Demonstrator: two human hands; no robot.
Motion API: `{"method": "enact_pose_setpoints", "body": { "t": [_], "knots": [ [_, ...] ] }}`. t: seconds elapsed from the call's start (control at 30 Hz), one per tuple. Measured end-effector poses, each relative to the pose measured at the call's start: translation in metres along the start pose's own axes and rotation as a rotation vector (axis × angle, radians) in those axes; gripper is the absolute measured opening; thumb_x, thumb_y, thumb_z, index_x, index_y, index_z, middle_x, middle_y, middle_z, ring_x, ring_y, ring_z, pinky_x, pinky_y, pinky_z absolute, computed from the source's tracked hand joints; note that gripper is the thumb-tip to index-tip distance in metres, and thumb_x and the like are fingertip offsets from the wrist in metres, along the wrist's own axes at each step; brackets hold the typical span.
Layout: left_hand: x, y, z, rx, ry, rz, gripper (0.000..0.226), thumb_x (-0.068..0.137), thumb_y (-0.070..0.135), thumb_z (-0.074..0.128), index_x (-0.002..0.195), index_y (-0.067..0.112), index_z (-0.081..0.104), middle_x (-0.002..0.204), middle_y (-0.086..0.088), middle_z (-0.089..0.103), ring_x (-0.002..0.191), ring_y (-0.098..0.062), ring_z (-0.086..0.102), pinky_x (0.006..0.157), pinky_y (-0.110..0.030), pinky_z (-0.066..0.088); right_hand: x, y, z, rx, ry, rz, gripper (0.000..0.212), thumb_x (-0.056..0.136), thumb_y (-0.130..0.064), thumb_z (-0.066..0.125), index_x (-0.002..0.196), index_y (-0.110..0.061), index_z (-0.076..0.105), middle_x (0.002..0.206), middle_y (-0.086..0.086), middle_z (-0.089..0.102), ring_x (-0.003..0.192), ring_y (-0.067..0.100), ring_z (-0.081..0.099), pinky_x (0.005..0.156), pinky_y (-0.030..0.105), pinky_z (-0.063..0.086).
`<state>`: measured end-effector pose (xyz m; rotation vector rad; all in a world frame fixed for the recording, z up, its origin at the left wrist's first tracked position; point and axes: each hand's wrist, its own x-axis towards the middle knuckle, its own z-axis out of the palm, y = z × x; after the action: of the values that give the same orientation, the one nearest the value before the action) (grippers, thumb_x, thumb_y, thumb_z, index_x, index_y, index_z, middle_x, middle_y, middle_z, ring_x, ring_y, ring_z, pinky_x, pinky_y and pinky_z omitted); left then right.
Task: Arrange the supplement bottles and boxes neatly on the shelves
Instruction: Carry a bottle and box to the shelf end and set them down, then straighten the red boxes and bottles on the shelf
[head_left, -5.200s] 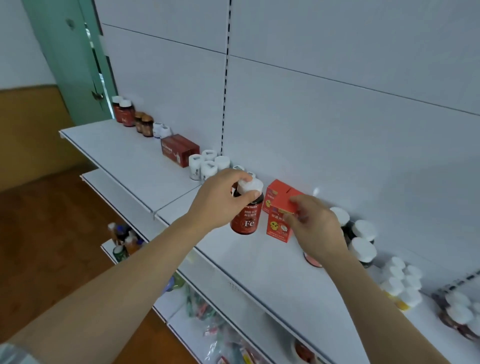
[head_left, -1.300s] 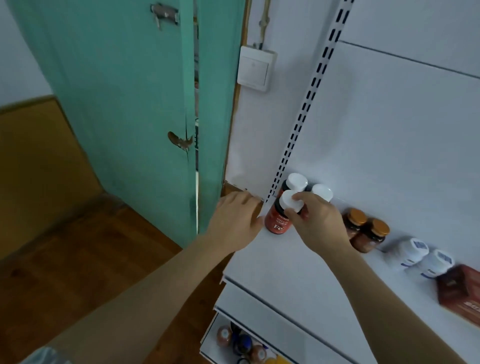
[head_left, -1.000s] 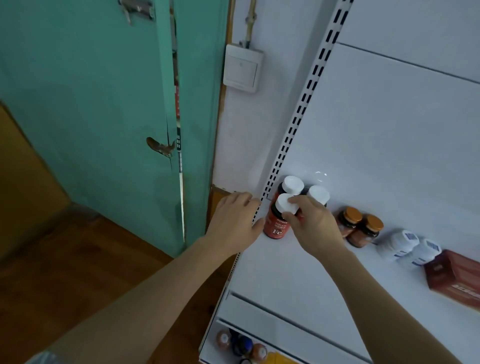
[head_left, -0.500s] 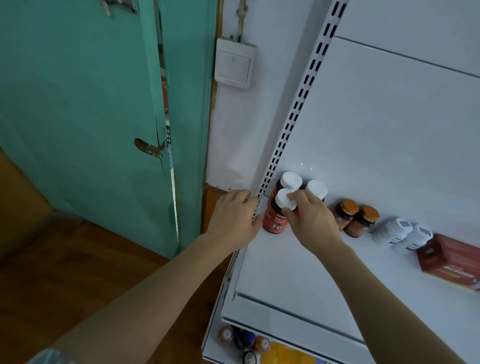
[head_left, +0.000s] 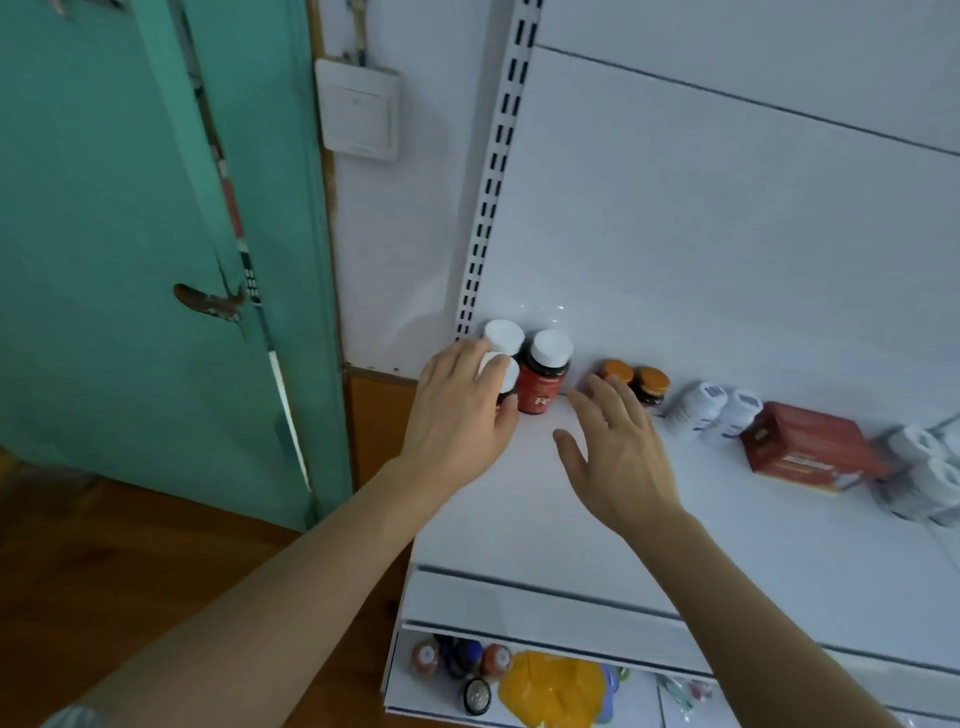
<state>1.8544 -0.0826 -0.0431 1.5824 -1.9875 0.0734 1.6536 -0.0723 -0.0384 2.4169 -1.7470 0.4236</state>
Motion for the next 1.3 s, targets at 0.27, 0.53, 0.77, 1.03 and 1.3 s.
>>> {"method": "enact_pose_setpoints", "body": {
  "t": [0.27, 0.53, 0.77, 1.03, 1.3],
  "knots": [
    [-0.001, 0.111, 0.014, 0.020, -0.070, 0.142, 0.045, 0.093, 0.034, 0.054, 0.131, 0.011, 0.054, 0.139, -0.007, 0.049, 0.132, -0.028, 0.041, 0.107, -0.044, 0.037, -0.074, 0.078, -0.040, -0.063, 0.078, 0.181, 0.051, 0.097, -0.039, 0.048, 0.139, -0.009, 0.050, 0.148, 0.020, 0.041, 0.142, 0.038, 0.030, 0.114, 0.049, 0.030],
    [-0.025, 0.289, 0.056, -0.024, -0.098, 0.266, 0.052, 0.093, 0.040, 0.051, 0.137, 0.011, 0.050, 0.144, -0.010, 0.046, 0.136, -0.031, 0.037, 0.110, -0.046, 0.033, -0.194, 0.203, -0.096, -0.136, 0.075, 0.353, 0.060, 0.096, -0.048, 0.045, 0.142, -0.009, 0.045, 0.149, 0.020, 0.041, 0.142, 0.038, 0.031, 0.114, 0.050, 0.030],
    [-0.041, 0.444, 0.103, -0.079, -0.164, 0.383, 0.054, 0.096, 0.043, 0.045, 0.141, 0.015, 0.045, 0.150, -0.007, 0.040, 0.141, -0.029, 0.030, 0.116, -0.044, 0.023, -0.296, 0.316, -0.137, -0.185, 0.042, 0.532, 0.064, 0.097, -0.053, 0.035, 0.147, -0.013, 0.036, 0.155, 0.016, 0.032, 0.147, 0.034, 0.019, 0.118, 0.047, 0.022],
    [-0.023, 0.607, 0.168, -0.174, -0.218, 0.562, 0.053, 0.096, 0.042, 0.046, 0.142, 0.014, 0.045, 0.151, -0.010, 0.039, 0.142, -0.029, 0.027, 0.118, -0.044, 0.021, -0.375, 0.444, -0.170, -0.213, 0.052, 0.750, 0.067, 0.098, -0.058, 0.026, 0.151, -0.017, 0.028, 0.159, 0.011, 0.023, 0.149, 0.030, 0.011, 0.121, 0.045, 0.016],
    [0.020, 0.774, 0.244, -0.247, -0.265, 0.700, 0.057, 0.096, 0.045, 0.044, 0.145, 0.017, 0.041, 0.155, -0.011, 0.034, 0.143, -0.030, 0.025, 0.117, -0.044, 0.018, -0.425, 0.595, -0.217, -0.325, 0.042, 0.935, 0.068, 0.096, -0.062, 0.023, 0.150, -0.021, 0.027, 0.159, 0.007, 0.025, 0.149, 0.027, 0.012, 0.121, 0.042, 0.012]
  ]
}}
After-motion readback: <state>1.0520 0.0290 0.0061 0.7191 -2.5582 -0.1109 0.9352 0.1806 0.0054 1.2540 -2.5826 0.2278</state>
